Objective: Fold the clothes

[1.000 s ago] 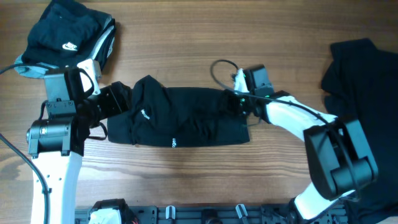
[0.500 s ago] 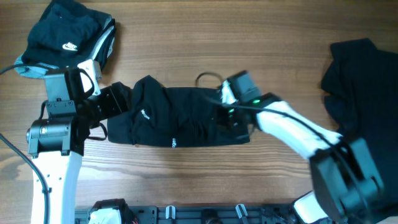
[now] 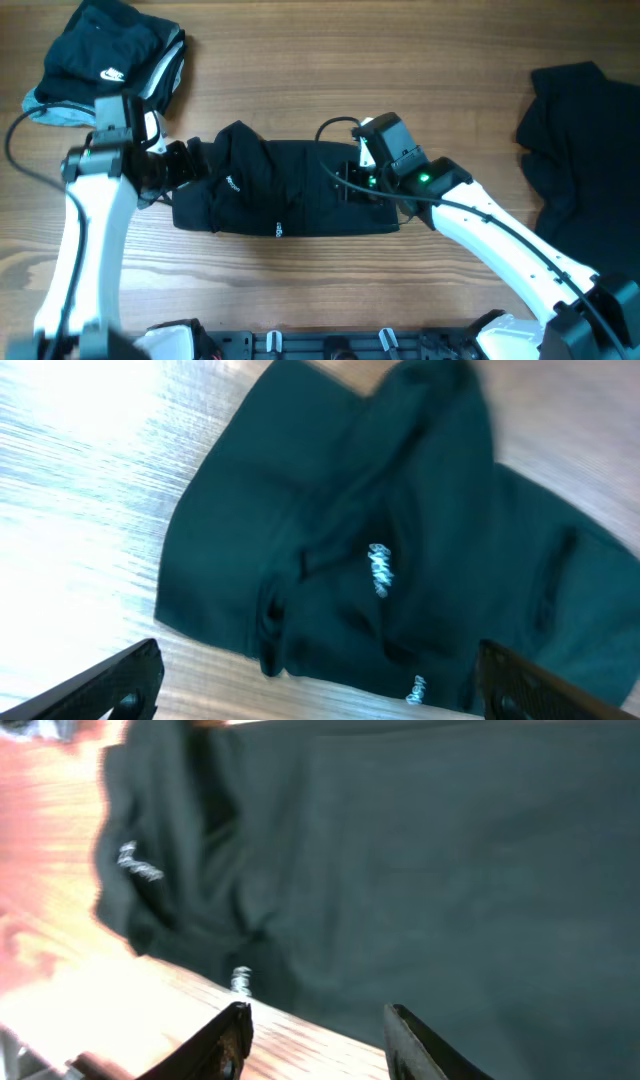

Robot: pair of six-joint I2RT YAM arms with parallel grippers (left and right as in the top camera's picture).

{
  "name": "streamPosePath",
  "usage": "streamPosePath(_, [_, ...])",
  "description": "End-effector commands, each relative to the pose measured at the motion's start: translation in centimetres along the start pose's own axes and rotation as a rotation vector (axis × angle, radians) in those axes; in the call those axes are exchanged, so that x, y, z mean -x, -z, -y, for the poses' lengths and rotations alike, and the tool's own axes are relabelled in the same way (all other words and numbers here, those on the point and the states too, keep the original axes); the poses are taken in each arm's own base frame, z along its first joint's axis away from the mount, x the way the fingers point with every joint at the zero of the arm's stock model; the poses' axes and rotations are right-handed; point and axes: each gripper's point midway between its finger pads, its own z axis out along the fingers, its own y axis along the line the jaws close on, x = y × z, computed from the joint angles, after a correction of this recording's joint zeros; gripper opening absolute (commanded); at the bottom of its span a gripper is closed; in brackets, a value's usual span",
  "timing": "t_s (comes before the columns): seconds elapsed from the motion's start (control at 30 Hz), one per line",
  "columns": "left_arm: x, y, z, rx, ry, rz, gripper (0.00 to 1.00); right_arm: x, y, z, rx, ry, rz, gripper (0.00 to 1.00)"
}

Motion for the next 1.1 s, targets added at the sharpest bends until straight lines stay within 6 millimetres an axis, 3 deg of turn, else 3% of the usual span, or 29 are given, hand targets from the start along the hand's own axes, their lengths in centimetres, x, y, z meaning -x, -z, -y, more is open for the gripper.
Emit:
streamPosePath(0.0, [-0.6, -4.5, -0.9, -0.101, -0.018, -0.17, 1.0, 1.0, -0.8, 3.6, -0.084, -0.099, -0.008, 0.49])
streamPosePath(0.1, [-1.1, -7.9, -3.2, -0.188, -0.014, -0.279, 1.0, 0.8, -2.2, 4.8, -0.024, -0.143, -0.09, 0.49])
streamPosePath(0.2, [-0.3, -9.5, -0.8, -0.422, -0.087, -0.263, 1.0, -0.4, -4.3, 6.0, -0.036, -0.162, -0.168, 0.49])
streamPosePath(0.27, [-0.9, -10.5, -1.0, -0.418, -0.142, -0.285, 1.0, -1.2, -5.5, 5.7, 0.003, -0.179, -0.222, 0.48])
streamPosePath(0.4, [-2.3, -11.9, -0.4, -0.424, -0.226, -0.336, 0.97, -0.7, -6.0, 5.6, 0.01, -0.197, -0.204, 0.47])
streamPosePath(0.5, [-4.1, -13.2, 1.5, -0.434, -0.338, -0.389, 0.86, -0.6, -6.0, 5.6, 0.013, -0.194, -0.2, 0.47])
streamPosePath(0.6, [-5.2, -14.3, 1.4, -0.328, -0.43, -0.424, 0.75, -0.6, -6.0, 5.6, 0.012, -0.195, -0.201, 0.47])
streamPosePath(0.7, [-4.9, -14.7, 0.6, -0.252, -0.351, -0.429, 0.59, -0.6, -6.0, 5.6, 0.013, -0.194, -0.201, 0.46])
streamPosePath(0.77, [-4.5, -13.7, 0.2, -0.257, -0.316, -0.426, 0.6, -0.7, -6.0, 5.7, 0.01, -0.196, -0.206, 0.46])
streamPosePath(0.83, [-2.2, -11.4, -0.7, -0.259, -0.271, -0.353, 0.66, -0.7, -6.0, 5.7, 0.009, -0.196, -0.207, 0.46])
streamPosePath(0.9, [0.9, -9.6, -2.2, -0.257, -0.234, -0.226, 0.86, -0.7, -6.0, 5.7, 0.009, -0.196, -0.206, 0.46])
streamPosePath(0.97, [1.3, -10.0, -2.8, -0.255, -0.24, -0.209, 0.92, -0.7, -6.0, 5.6, 0.01, -0.195, -0.204, 0.46])
streamPosePath(1.07, [0.7, -11.3, -3.3, -0.251, -0.276, -0.238, 0.93, -0.9, -6.0, 5.7, 0.006, -0.197, -0.211, 0.46])
